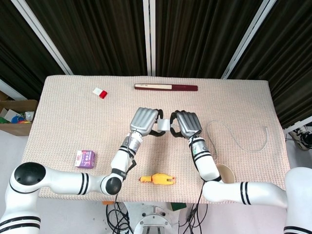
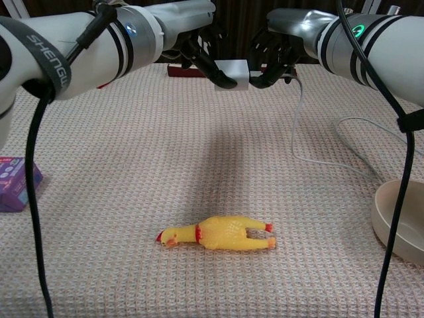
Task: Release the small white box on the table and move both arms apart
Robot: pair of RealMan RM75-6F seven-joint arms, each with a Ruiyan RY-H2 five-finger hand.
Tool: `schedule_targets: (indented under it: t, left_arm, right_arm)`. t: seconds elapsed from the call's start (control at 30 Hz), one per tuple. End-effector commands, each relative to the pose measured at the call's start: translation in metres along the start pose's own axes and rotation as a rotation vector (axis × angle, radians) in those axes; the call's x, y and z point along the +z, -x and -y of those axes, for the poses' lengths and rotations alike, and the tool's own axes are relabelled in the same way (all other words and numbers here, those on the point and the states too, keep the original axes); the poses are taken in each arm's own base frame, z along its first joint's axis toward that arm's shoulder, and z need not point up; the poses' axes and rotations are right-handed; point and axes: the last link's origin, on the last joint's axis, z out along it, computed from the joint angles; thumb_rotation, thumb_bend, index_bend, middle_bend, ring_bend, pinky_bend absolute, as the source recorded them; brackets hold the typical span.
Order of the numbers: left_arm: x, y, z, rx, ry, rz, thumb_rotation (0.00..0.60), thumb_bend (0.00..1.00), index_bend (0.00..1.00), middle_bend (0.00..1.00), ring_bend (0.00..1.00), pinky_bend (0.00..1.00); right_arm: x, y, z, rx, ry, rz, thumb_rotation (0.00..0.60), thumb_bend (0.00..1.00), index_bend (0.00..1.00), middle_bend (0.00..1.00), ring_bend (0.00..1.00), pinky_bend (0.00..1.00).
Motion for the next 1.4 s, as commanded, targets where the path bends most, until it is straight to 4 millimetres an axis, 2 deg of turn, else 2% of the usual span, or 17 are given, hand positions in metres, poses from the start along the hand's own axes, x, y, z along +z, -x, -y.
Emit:
schedule_targets:
  t: [0.03,0.2,0.4,0.67,0.87,0.97,1.07,1.2,1.27,1.37,1.4]
  left_arm:
    - [0.0,0.0,0.001,0.006,-0.003,-0.001,0.477,0.2,0.61,0.55,0.73,0.95]
    - [0.0,0.0,0.004,0.006,-0.01,-0.004,0.477,0.2,0.61,0.55,0.73,0.95]
    - [0.0,-0.001,0.007,0.01,-0.015,-0.002,0.479,0.2,0.61,0.55,0.73,0.95]
    - [0.001,-0.002,0.016,0.009,-0.029,0.0,0.478,0.2,0.61,0.55,0.73,0.95]
    - [0.009,0.005,0.045,0.031,-0.074,0.013,0.477,0.21,0.61,0.55,0.72,0.95]
    - [0.015,0.011,0.064,0.065,-0.109,0.012,0.496,0.21,0.61,0.54,0.7,0.95]
    - [0.021,0.017,0.081,0.1,-0.145,-0.005,0.543,0.21,0.61,0.54,0.67,0.94]
    - [0.026,0.029,0.099,0.136,-0.164,0.005,0.592,0.21,0.6,0.52,0.58,0.89]
    - [0.027,0.033,0.105,0.152,-0.168,0.01,0.6,0.21,0.58,0.49,0.53,0.83]
    - [0.028,0.038,0.113,0.185,-0.173,0.022,0.6,0.2,0.46,0.42,0.43,0.69]
    - [0.028,0.038,0.115,0.192,-0.176,0.031,0.6,0.2,0.39,0.37,0.36,0.61]
  right_arm:
    - [0.0,0.0,0.0,-0.006,0.0,-0.001,0.6,0.44,0.68,0.41,0.33,0.54]
    - [-0.001,0.002,0.0,-0.012,0.0,-0.007,0.6,0.44,0.73,0.42,0.33,0.54]
    - [-0.002,0.003,-0.003,-0.011,-0.004,-0.01,0.6,0.45,0.75,0.43,0.34,0.55]
    - [-0.007,0.002,-0.017,-0.013,0.013,-0.012,0.6,0.45,0.75,0.43,0.34,0.55]
    - [-0.011,0.0,-0.035,-0.02,0.044,-0.01,0.6,0.45,0.75,0.43,0.34,0.55]
    - [-0.011,-0.003,-0.042,-0.016,0.062,-0.015,0.6,0.45,0.75,0.43,0.34,0.55]
    - [-0.008,-0.004,-0.048,-0.014,0.078,-0.013,0.6,0.45,0.74,0.43,0.34,0.55]
    - [0.0,0.002,-0.051,0.001,0.098,0.006,0.6,0.45,0.74,0.43,0.33,0.55]
    - [0.004,0.007,-0.052,-0.004,0.105,0.019,0.6,0.45,0.73,0.43,0.33,0.55]
    - [0.014,0.014,-0.05,-0.007,0.111,0.028,0.6,0.45,0.72,0.42,0.33,0.54]
    - [0.017,0.016,-0.049,-0.007,0.112,0.03,0.6,0.45,0.71,0.42,0.33,0.53]
